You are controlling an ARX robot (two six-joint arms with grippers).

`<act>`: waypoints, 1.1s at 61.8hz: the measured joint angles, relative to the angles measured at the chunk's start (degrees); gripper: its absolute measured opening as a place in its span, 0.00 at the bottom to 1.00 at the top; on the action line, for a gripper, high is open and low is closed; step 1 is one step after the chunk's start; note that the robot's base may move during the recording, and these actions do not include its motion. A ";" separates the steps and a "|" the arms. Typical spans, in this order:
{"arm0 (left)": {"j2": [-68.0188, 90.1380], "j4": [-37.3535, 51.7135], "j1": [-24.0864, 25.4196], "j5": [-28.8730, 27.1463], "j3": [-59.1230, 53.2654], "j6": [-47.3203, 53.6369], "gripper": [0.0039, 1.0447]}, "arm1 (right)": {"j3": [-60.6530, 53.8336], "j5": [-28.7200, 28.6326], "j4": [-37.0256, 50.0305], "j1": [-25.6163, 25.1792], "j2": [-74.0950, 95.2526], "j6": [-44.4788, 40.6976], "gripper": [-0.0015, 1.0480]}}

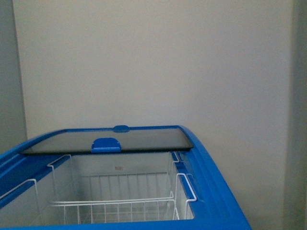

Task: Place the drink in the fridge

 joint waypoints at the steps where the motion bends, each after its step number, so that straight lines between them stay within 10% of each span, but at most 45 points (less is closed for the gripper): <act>1: 0.00 0.00 0.00 0.02 0.00 -0.02 0.92 | -2.32 -1.05 1.86 0.31 -2.60 0.37 0.83; 24: -0.07 0.00 0.00 0.00 0.00 0.00 0.92 | -24.24 -12.72 9.60 -9.90 -21.09 2.75 0.02; 68: -0.07 0.00 0.00 0.04 0.00 0.00 0.92 | -32.02 -13.22 4.81 -10.14 -33.79 2.93 0.03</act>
